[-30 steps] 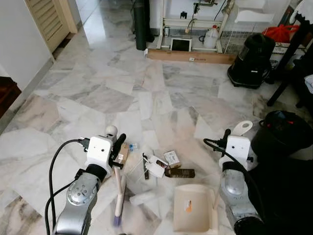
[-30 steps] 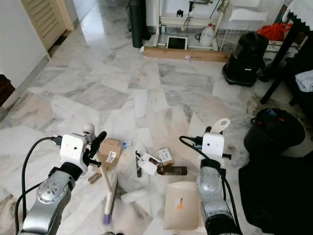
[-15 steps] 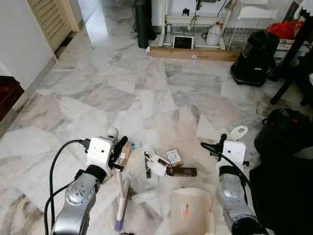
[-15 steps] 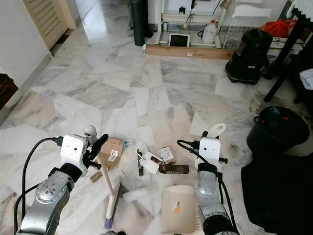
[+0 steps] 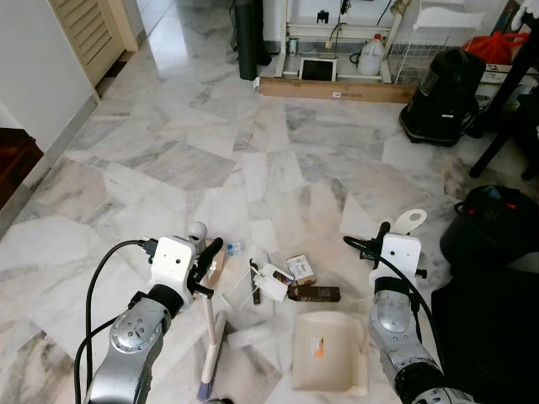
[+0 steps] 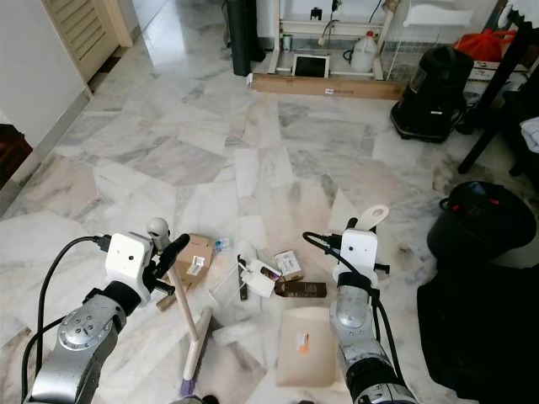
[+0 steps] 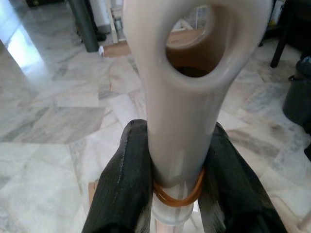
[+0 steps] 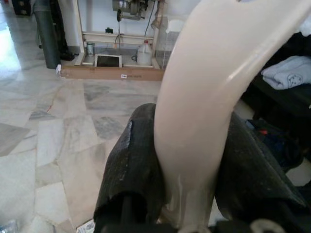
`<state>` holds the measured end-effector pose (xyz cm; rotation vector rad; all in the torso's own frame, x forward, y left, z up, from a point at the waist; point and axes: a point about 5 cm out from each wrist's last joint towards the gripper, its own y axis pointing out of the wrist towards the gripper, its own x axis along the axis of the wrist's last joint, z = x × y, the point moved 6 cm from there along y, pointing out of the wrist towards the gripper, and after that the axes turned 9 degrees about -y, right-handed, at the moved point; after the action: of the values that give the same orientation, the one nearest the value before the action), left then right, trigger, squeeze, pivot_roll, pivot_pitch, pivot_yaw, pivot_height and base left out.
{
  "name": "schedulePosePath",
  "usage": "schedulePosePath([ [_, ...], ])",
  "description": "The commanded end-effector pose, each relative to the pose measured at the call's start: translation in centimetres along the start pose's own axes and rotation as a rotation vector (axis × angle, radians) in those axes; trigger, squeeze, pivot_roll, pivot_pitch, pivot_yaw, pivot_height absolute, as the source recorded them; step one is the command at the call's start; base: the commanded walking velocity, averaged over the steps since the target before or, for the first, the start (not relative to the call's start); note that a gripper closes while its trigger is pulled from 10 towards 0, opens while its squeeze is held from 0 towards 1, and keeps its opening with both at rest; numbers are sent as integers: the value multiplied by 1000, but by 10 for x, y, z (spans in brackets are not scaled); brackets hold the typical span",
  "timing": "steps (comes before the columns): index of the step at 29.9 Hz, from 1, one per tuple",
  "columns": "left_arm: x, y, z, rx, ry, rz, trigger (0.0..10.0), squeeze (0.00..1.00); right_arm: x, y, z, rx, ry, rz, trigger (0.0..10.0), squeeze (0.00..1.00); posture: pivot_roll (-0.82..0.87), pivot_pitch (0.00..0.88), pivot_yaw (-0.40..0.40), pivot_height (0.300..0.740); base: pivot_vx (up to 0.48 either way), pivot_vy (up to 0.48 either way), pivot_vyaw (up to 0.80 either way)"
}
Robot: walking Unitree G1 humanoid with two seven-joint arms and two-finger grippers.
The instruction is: Sweep floor
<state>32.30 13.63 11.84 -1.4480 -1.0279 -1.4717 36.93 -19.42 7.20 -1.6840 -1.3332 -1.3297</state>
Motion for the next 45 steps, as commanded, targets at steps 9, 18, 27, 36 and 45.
schedulePosePath([
  [9, 7, -3, -2, -14, -5, -17, 10000, 0, -11, -7, 12, 29, 40, 59, 10000, 0, 169, 188, 33, 740, 0, 0, 0],
  [18, -2, -5, -4, -78, -89, 53, 10000, 0, -19, -10, 18, 51, 28, 98, 10000, 0, 167, 188, 33, 740, 0, 0, 0],
  [27, 2, -9, -12, -188, -271, 88, 10000, 0, -19, -9, 17, 55, 29, 101, 10000, 0, 168, 185, 32, 740, 0, 0, 0],
  [36, 29, -7, -11, -233, -433, 8, 10000, 0, -18, -7, 20, 63, 28, 105, 10000, 0, 172, 181, 29, 740, 0, 0, 0],
  [45, 58, -6, 13, -122, -402, -111, 10000, 0, -20, -8, 21, 67, 33, 115, 10000, 0, 174, 179, 28, 740, 0, 0, 0],
])
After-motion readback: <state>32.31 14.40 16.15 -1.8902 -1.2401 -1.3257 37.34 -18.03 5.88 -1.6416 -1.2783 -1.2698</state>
